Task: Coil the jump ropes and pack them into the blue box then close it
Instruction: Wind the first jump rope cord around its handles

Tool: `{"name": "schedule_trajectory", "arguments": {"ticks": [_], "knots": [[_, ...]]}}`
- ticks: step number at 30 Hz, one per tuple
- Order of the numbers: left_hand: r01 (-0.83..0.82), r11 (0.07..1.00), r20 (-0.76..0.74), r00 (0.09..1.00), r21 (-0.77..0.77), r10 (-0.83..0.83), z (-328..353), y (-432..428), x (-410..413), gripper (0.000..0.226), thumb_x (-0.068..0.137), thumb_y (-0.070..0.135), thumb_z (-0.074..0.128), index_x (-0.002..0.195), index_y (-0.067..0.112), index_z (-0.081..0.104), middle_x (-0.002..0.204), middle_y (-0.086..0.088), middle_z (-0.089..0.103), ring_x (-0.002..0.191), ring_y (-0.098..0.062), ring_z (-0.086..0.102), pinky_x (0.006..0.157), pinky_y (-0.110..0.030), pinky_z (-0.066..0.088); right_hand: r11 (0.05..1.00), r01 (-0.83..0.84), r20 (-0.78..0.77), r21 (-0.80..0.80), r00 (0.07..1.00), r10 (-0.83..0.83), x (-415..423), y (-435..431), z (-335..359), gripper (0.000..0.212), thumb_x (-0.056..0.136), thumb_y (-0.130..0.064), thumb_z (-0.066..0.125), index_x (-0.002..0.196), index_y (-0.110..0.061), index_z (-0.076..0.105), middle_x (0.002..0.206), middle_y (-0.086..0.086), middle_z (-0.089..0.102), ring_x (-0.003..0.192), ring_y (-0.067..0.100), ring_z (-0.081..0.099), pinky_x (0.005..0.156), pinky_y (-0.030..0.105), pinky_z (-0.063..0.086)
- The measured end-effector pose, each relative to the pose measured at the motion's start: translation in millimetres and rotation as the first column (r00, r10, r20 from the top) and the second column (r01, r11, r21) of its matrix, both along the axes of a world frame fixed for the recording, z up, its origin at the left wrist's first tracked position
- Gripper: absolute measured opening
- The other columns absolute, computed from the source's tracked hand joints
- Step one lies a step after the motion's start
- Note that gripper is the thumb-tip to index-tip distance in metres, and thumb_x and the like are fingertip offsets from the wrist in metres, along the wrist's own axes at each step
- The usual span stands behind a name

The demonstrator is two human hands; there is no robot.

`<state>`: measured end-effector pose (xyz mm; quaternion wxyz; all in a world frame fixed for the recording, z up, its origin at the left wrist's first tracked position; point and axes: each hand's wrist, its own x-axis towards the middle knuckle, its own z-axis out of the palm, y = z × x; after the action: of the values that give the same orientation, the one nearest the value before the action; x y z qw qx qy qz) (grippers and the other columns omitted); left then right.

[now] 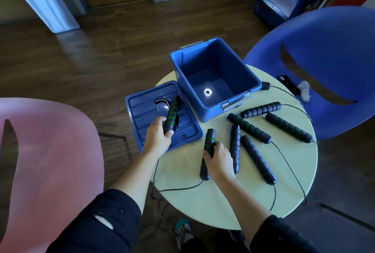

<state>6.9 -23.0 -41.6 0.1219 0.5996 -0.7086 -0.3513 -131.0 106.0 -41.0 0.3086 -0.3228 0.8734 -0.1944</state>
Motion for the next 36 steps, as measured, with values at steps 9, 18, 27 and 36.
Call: {"name": "schedule_trajectory", "arguments": {"ticks": [9,18,27,36], "knots": [[0.027,0.998,-0.236,0.972,0.054,-0.013,38,52,31,0.034,0.085,0.015,0.07,0.114,0.026,0.055,0.092,0.005,0.063,0.082,-0.014,0.061,0.067,-0.015,0.042,0.951,0.196,0.355,-0.24,0.929,-0.102,13,10,33,0.018,0.093,-0.032,0.06,0.095,-0.014,0.058,0.084,-0.004,0.061,0.079,0.017,0.058,0.063,0.024,0.042],[0.119,0.993,-0.45,0.888,0.026,-0.094,85,78,44,0.038,0.083,0.015,0.071,0.108,0.04,0.056,0.094,0.005,0.07,0.09,-0.014,0.068,0.089,-0.041,0.053,0.886,0.226,0.591,-0.405,0.804,0.065,20,-3,91,0.033,0.089,-0.049,0.059,0.097,-0.018,0.067,0.096,0.005,0.072,0.097,0.023,0.069,0.097,0.044,0.05],[0.15,0.984,-0.535,0.826,-0.093,-0.177,137,69,35,0.039,0.077,0.025,0.068,0.104,0.049,0.052,0.088,0.014,0.068,0.088,-0.016,0.068,0.087,-0.045,0.055,0.8,0.271,0.723,-0.535,0.637,0.267,20,-22,146,0.024,0.097,-0.024,0.055,0.117,-0.01,0.056,0.104,0.006,0.069,0.089,0.012,0.07,0.073,0.025,0.056],[0.137,0.987,-0.625,0.764,-0.087,-0.161,193,50,35,0.019,0.072,0.035,0.071,0.091,0.034,0.07,0.084,0.002,0.068,0.074,-0.016,0.068,0.062,-0.028,0.058,0.788,0.162,0.652,-0.594,0.672,0.352,8,-28,183,0.037,0.089,-0.013,0.067,0.121,-0.004,0.052,0.116,0.02,0.066,0.099,0.025,0.066,0.084,0.037,0.053]]}}
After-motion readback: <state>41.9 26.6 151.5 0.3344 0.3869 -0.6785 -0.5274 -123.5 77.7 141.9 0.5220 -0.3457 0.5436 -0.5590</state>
